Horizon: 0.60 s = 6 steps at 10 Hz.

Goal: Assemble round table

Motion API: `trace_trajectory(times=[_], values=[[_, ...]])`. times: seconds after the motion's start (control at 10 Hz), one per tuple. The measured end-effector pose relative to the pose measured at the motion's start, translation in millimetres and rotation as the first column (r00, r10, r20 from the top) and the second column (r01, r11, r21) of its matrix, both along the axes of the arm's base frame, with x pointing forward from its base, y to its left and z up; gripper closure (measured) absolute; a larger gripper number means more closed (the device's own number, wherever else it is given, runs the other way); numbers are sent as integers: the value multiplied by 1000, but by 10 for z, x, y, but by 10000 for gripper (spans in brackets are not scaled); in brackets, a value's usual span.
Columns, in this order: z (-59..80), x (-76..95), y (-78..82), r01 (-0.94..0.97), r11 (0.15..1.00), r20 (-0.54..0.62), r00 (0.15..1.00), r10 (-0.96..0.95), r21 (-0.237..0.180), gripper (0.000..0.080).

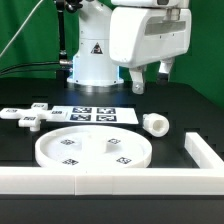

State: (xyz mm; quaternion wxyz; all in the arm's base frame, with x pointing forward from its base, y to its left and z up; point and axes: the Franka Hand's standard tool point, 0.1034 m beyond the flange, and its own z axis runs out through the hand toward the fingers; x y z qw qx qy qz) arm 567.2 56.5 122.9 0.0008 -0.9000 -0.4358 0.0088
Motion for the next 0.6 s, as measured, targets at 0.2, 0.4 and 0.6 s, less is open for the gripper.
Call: trace_trajectory(times=[0.2,0.4,0.6], values=[[0,0,0,0,1000,0,1000,0,0,150],[-2,-1,-1,0,1000,0,1000,0,0,150],[-134,-31,-172,-79,997,35,996,79,4,150]])
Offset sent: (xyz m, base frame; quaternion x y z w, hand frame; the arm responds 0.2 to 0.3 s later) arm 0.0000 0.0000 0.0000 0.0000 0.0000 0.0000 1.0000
